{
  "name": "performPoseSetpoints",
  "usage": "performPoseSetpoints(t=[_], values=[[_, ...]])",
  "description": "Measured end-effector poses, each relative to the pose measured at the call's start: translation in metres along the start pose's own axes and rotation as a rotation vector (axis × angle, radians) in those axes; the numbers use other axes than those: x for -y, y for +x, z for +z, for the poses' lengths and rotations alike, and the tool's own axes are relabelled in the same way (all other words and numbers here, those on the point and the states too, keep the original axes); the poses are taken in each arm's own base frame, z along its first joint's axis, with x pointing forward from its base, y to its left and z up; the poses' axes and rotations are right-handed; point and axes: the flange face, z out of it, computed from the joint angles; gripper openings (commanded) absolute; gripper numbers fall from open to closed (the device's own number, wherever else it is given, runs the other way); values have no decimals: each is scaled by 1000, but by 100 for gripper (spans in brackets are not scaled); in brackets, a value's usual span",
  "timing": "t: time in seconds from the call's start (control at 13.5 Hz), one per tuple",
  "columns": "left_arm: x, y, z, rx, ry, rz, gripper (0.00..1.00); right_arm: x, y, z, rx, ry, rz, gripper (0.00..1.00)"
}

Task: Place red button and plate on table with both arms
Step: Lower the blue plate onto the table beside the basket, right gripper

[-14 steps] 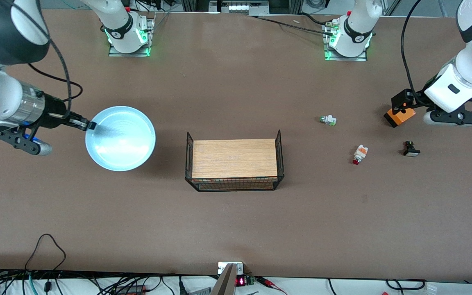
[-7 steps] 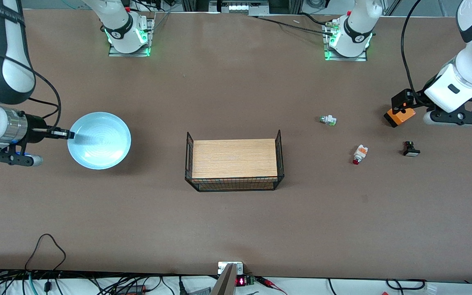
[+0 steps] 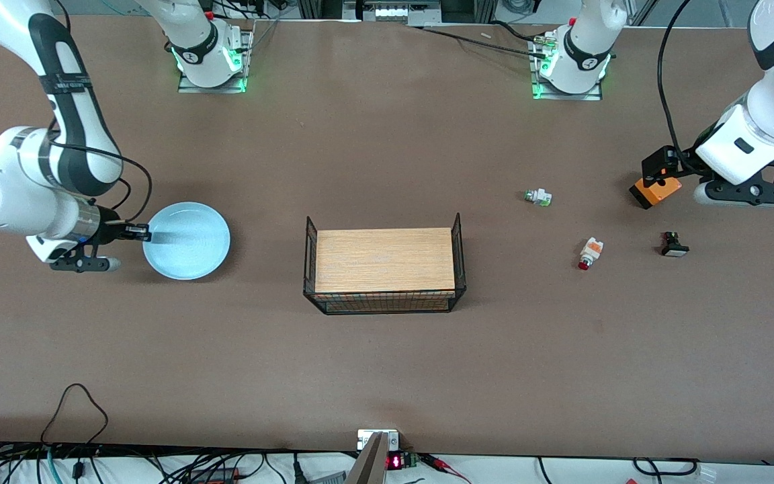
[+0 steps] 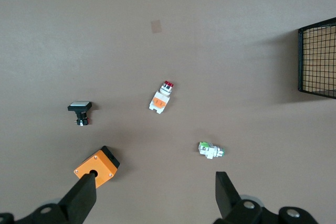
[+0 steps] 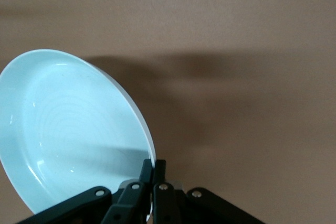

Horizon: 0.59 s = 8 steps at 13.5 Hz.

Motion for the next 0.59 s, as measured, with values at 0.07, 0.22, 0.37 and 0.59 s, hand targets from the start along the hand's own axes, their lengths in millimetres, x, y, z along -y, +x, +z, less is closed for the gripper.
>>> performPoseSetpoints(t=[0.07,0.22,0.37,0.59], values=[[0,0,0,0,0,0,100,-2,-3,9,-3,-2,-18,0],[-1,0,0,0,0,2,100,-14,-9,27,-16,-7,-65,0],[-1,0,0,0,0,2,100,-33,-13,44,-37,-13,-111,0],[-1,0,0,1,0,2,100,-42,-11,59,-55,-21,-129,100]])
